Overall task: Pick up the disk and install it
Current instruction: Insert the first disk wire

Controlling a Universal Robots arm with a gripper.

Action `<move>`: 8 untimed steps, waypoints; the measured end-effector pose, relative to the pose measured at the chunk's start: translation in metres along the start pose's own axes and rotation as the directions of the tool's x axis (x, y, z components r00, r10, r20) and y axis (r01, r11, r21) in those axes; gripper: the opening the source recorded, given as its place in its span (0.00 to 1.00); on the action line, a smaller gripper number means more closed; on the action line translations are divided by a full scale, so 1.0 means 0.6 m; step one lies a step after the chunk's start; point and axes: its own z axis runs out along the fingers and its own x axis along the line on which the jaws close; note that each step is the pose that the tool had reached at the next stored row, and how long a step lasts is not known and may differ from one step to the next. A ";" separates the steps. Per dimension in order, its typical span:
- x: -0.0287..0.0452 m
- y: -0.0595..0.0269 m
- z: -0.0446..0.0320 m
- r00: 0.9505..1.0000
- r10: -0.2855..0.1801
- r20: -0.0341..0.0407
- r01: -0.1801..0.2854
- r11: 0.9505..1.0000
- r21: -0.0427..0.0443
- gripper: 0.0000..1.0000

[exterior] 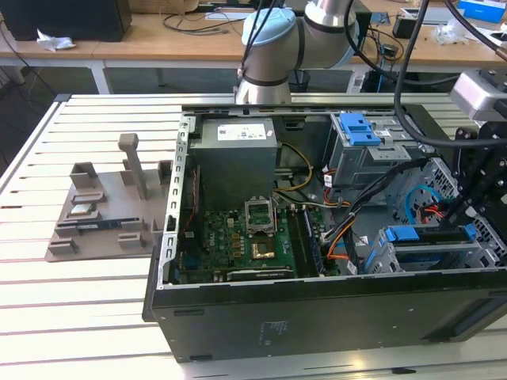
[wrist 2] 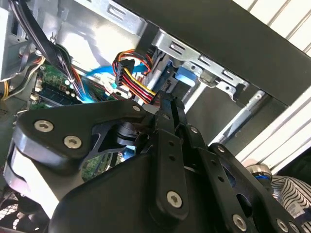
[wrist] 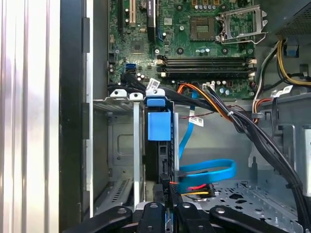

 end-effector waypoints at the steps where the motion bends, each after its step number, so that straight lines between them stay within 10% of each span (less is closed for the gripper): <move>1: 0.000 -0.001 0.001 1.000 0.000 0.000 0.000 1.000 0.000 0.16; 8: -0.002 -0.006 0.011 1.000 0.000 0.000 0.000 1.000 0.000 0.16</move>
